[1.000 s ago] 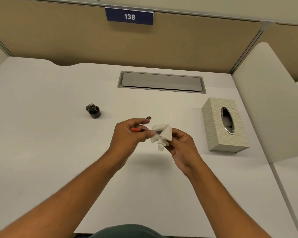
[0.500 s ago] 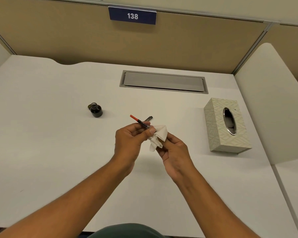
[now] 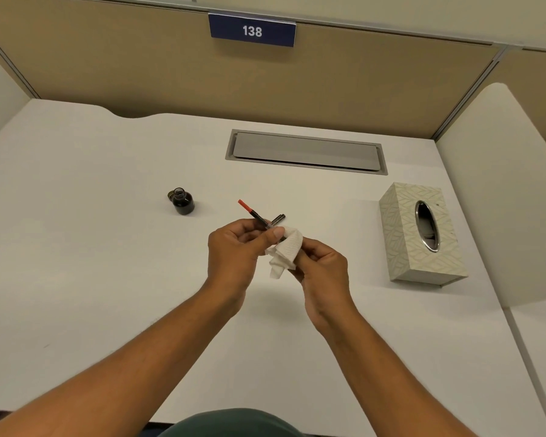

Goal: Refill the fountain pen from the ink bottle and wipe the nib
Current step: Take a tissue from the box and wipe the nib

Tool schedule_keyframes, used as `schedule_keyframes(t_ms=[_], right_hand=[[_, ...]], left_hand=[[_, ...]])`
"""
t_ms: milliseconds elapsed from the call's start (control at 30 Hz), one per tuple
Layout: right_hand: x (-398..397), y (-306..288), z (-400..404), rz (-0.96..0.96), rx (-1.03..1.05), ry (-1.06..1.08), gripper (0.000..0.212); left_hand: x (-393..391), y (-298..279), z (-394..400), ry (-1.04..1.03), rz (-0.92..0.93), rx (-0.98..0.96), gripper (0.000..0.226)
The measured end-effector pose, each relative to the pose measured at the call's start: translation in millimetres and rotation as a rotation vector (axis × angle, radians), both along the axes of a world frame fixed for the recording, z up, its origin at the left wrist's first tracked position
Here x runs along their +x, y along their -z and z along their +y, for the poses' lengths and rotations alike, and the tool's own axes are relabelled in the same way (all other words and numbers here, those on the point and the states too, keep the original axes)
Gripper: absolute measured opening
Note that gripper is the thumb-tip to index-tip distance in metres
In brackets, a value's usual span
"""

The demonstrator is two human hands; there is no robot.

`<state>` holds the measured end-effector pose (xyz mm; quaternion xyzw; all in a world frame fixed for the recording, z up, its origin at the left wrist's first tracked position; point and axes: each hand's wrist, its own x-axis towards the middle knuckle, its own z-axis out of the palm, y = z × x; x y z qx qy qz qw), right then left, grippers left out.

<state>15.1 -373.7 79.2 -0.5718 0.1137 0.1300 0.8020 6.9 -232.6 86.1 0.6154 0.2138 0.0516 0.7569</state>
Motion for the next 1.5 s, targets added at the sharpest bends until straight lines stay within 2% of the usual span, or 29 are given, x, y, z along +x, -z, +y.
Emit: schedule_keyframes(t_ms=[133,267,500,700,800,967,1067,1167,1333,1500], right_hand=[[7,-3,-3,0.148,0.238,-0.112,0.026],[10,-3,-2,0.201,0.293,-0.137,0.025],[3,1,1,0.04,0.019,-0.073,0.019],[2,2,3,-0.053,-0.249,0.049,0.031],[1,-2,6,-0.039,-0.181,0.08,0.037],[3,-14,9,0.032,0.141,0.009,0.018],[3,-18,7,0.09,0.259,0.02,0.005],[3,-20,7,0.164,0.391,0.054,0.015],[4,-20,6,0.144,0.438,0.018,0.015],[3,-21,2,0.01,0.181,-0.099,0.031]], left_hand=[[1,-7,9,0.125,-0.083,0.046,0.017],[3,-12,16,0.123,-0.105,0.077,0.018],[7,-13,21,-0.06,-0.059,0.045,0.018],[4,-16,25,-0.024,-0.035,-0.105,0.022],[2,-12,21,0.065,-0.014,-0.179,0.017],[1,-9,20,0.061,-0.031,-0.232,0.026],[3,-9,23,0.042,-0.053,-0.27,0.018],[4,-8,22,0.019,-0.048,-0.254,0.014],[3,-10,20,-0.026,-0.07,-0.192,0.018],[2,-13,16,-0.047,-0.077,-0.182,0.016]])
